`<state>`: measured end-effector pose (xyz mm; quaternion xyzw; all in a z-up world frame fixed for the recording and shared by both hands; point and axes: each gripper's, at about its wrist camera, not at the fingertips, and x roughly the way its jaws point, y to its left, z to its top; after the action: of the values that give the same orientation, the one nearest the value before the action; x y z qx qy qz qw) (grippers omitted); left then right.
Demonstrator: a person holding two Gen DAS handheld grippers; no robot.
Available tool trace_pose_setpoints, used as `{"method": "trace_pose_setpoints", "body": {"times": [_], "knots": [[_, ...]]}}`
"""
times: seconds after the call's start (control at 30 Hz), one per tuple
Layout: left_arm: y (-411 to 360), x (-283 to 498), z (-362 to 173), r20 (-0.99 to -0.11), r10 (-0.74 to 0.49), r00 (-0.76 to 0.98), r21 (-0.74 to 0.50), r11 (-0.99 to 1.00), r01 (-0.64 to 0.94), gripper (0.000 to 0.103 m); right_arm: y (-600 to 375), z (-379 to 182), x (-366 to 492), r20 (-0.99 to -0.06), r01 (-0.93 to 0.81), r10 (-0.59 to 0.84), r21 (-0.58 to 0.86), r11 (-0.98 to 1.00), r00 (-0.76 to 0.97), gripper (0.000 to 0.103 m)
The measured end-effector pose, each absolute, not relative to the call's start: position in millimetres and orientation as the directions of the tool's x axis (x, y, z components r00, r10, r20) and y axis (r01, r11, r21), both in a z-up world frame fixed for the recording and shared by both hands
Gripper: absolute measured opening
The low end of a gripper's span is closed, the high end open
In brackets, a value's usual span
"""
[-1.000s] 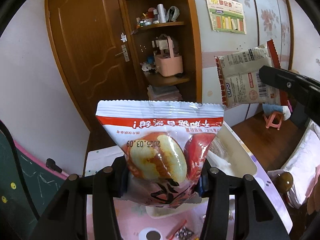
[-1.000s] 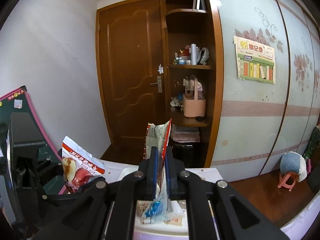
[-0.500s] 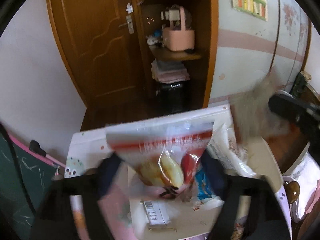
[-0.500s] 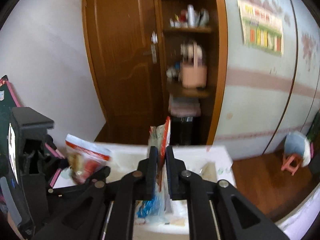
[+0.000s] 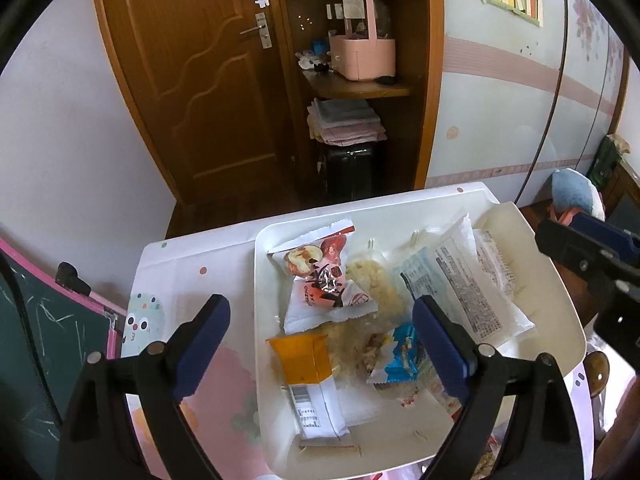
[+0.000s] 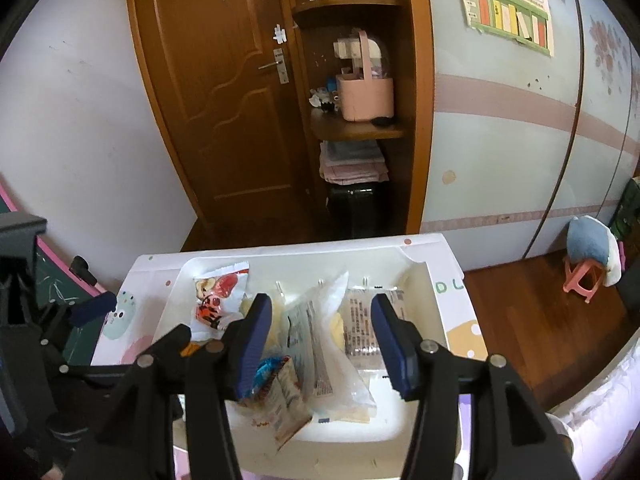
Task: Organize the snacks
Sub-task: 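Move both grippers back over the remaining snacks on the table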
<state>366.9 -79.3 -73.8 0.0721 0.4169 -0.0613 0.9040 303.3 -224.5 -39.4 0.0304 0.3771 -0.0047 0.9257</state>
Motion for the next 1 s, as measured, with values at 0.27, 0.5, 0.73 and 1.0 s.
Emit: {"method": "trace_pose_setpoints", "body": {"times": [0.27, 0.5, 0.73, 1.0], "knots": [[-80.0, 346.9, -56.2, -0.748, -0.061, 0.661, 0.081, 0.98, 0.183, 0.093, -222.8, -35.3, 291.7, -0.701, 0.017, 0.028, 0.057, 0.998, 0.712, 0.052], [-75.9, 314.6, -29.3, -0.708, -0.021, 0.706, 0.126, 0.98, 0.156, 0.093, -215.8, -19.6, 268.1, -0.69, 0.002, 0.032, 0.048, 0.999, 0.723, 0.052], [-73.4, 271.4, -2.9, -0.691, -0.034, 0.722, 0.145, 0.972, 0.185, 0.093, -208.9, 5.5, 231.5, -0.664, -0.009, 0.032, 0.037, 0.999, 0.747, 0.054], [-67.9, 220.2, 10.7, -0.688, -0.06, 0.723, 0.142, 0.966, 0.215, 0.093, -201.1, 27.8, 176.0, -0.626, -0.032, 0.037, 0.02, 0.999, 0.779, 0.064]]}}
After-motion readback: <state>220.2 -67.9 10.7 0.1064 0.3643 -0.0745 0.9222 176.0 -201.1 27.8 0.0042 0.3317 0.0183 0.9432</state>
